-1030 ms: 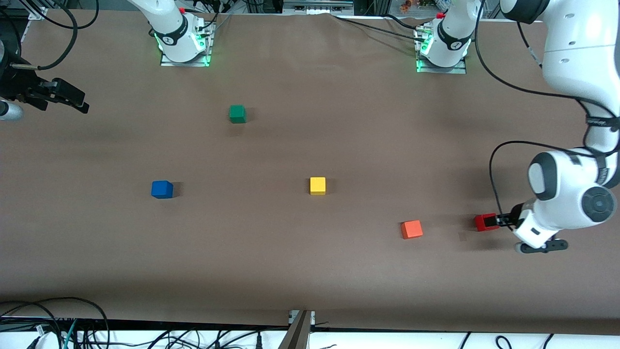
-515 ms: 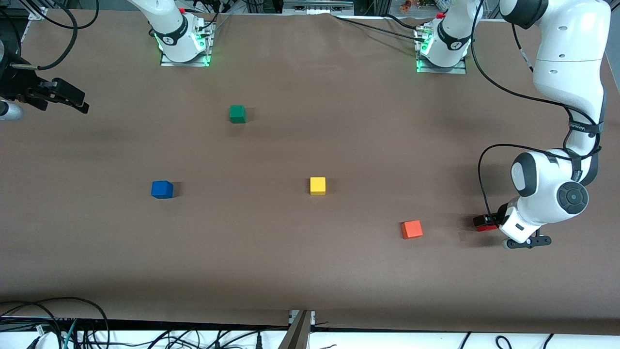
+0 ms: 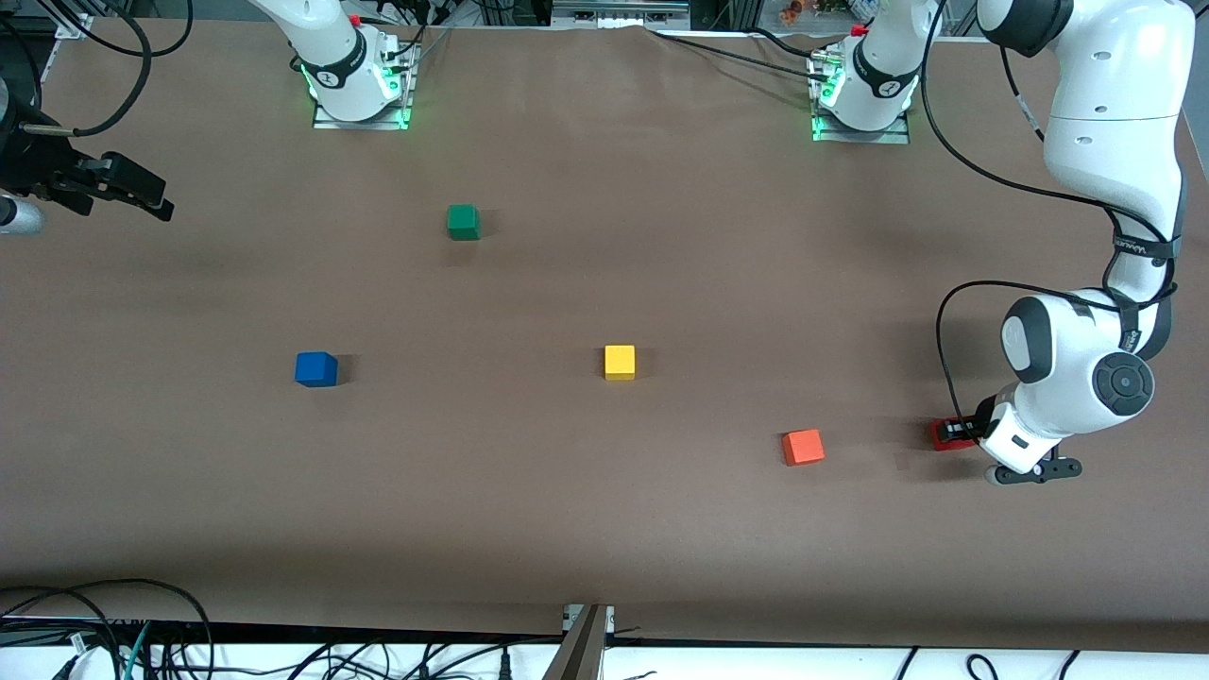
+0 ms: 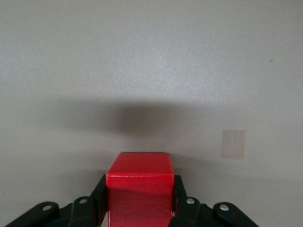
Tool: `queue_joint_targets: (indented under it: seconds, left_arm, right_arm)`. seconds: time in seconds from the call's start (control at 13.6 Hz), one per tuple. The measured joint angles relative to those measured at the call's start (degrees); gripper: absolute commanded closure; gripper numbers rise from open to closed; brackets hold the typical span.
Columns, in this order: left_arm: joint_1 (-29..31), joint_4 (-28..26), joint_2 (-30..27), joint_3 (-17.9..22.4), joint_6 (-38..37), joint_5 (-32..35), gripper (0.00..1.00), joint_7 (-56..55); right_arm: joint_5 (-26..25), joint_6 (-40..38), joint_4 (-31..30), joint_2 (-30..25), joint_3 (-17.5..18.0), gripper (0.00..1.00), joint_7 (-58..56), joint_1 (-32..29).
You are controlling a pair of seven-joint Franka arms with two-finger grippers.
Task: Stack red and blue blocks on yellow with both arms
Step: 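Carry the red cube over the yellow cube while the right gripper reaches the blue cube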
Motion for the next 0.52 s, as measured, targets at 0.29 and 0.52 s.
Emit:
queue_joint_targets:
  seconds: [0.29,0.52]
  left_arm:
    - [-3.9,2.0,-2.8,-1.7,-0.8,0.0,1.0,-1.6]
    - [-13.3,6.7,-4.7,-2.2,-7.9,0.0,1.0,-10.8]
  right_arm:
    - [0.0,0.0,0.0,0.2,0.0,0.01,0.0,0.0]
    - [0.0,1.0,0.0,1.8,-0.2,0.01,0.0,-0.1]
